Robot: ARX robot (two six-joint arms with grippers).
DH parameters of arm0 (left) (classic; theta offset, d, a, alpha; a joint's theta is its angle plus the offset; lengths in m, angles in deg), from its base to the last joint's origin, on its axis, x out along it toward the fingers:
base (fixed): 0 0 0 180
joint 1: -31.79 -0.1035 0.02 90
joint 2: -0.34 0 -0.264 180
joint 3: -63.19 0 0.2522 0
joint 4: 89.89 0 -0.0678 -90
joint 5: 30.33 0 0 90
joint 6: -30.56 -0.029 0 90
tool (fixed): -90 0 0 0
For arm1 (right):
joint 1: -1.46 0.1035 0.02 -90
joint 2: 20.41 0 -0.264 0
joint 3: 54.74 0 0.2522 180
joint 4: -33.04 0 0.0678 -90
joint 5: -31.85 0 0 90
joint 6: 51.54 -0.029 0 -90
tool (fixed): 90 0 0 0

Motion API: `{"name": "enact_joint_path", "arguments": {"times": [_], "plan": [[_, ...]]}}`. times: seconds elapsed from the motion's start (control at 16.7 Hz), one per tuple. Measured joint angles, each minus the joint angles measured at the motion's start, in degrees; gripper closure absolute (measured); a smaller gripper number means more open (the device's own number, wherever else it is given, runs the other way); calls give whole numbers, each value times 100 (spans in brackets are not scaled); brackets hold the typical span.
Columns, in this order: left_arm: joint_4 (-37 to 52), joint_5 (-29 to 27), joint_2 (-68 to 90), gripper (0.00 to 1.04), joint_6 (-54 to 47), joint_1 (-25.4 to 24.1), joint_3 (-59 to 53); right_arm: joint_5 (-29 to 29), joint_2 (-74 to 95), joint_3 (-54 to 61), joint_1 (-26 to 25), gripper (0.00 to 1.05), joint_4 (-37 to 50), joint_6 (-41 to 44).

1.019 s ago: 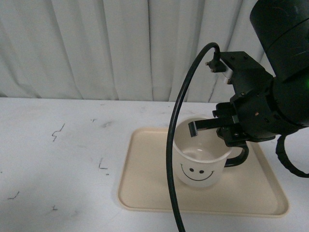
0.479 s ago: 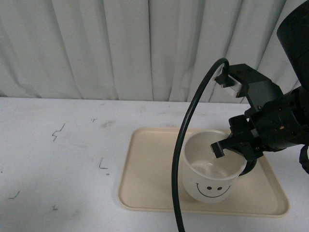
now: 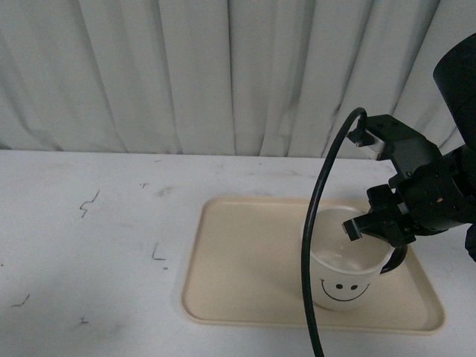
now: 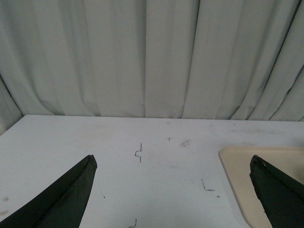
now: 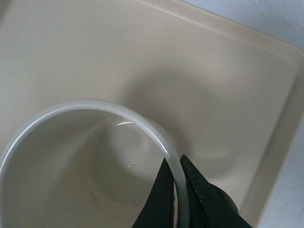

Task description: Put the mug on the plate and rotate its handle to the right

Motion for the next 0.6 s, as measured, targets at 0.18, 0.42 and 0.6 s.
{"name": "enact_joint_path", "arguments": {"times": [0.18, 0.42, 0.6], "plan": [[0, 0, 0, 7, 0, 0, 0, 9, 42, -50, -24, 101, 0, 17], [0, 2, 0, 7, -4, 0, 0, -2, 101, -98, -175, 73, 48, 42], [0, 2, 0, 7, -9, 0, 0, 42, -107, -4, -354, 38, 177, 103]]}}
